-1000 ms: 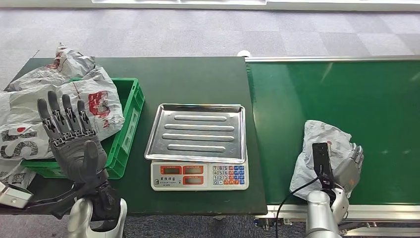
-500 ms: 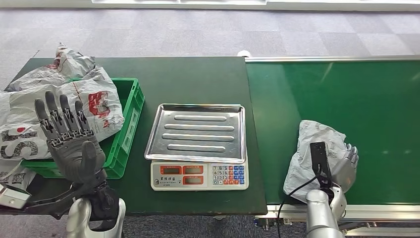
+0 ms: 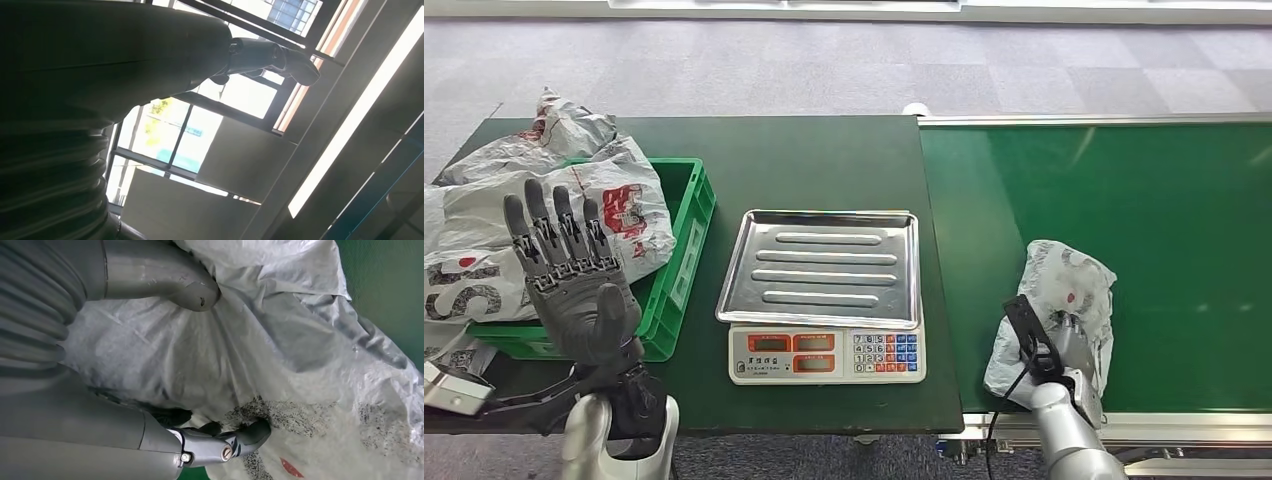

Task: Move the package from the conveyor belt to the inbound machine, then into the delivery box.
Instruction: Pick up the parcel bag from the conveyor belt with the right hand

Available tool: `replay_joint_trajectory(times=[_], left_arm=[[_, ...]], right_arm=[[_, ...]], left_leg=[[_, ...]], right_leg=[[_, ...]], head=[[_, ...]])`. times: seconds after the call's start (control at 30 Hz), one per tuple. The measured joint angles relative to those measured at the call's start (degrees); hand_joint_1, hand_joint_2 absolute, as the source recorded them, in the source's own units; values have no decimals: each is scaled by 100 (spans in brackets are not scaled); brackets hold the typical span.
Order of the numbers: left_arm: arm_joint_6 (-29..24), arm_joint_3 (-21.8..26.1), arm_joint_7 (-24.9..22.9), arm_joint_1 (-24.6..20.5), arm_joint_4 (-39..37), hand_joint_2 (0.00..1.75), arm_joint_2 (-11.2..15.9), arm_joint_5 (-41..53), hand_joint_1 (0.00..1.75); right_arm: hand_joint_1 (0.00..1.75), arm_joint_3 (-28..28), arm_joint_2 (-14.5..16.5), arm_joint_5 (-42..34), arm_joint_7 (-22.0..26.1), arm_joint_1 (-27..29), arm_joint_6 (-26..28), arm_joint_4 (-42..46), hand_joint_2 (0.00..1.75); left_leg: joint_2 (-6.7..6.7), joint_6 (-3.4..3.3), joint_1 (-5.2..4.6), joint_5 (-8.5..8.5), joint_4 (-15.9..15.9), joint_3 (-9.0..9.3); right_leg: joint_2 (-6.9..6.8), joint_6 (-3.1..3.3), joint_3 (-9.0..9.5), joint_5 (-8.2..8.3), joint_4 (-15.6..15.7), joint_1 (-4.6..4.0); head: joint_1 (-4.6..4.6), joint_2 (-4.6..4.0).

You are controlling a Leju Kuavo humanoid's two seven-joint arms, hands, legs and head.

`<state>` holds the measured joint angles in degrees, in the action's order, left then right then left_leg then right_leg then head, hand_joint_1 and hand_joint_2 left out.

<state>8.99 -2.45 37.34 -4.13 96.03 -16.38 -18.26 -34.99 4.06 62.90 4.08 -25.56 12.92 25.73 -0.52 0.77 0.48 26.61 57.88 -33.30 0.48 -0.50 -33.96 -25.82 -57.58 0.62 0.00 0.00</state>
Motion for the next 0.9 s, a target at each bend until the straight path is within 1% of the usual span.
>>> replay_joint_trajectory(times=[0.03, 0.1, 0.27, 0.4, 0.9], left_arm=[[-4, 0, 1, -1, -8, 175, -1, 4, 0], [-23, 0, 5, -2, -14, 175, -2, 7, 0], [-81, 4, 25, 0, -10, 175, -1, 8, 0], [-88, 33, 49, 5, -10, 175, 1, 9, 0], [-179, 98, 104, 16, 8, 175, 1, 49, 0]], right_arm=[[0, 89, -31, 78, -153, -44, -93, -97, 175], [0, 227, -80, 169, -291, -128, -252, -260, 175], [0, 423, -144, 251, -354, -254, -418, -481, 175], [175, 505, -169, 279, -354, -306, -492, -599, 175], [175, 614, -237, 368, -337, -467, -577, -676, 175]], left_leg=[[5, -3, 2, 6, 0, 13], [14, -9, 5, 15, -1, 39], [19, -25, 7, 17, 0, 72], [19, -31, 7, 13, 0, 92], [19, -37, 7, 17, 1, 107]], right_leg=[[3, -2, 15, -3, 5, -2], [7, -8, 43, -10, 14, -5], [7, -24, 82, -6, 28, -2], [8, -37, 114, 4, 41, 0], [15, -49, 138, 11, 60, -7]], head=[[1, 0], [2, 0], [2, 0], [2, 0], [1, 0]])
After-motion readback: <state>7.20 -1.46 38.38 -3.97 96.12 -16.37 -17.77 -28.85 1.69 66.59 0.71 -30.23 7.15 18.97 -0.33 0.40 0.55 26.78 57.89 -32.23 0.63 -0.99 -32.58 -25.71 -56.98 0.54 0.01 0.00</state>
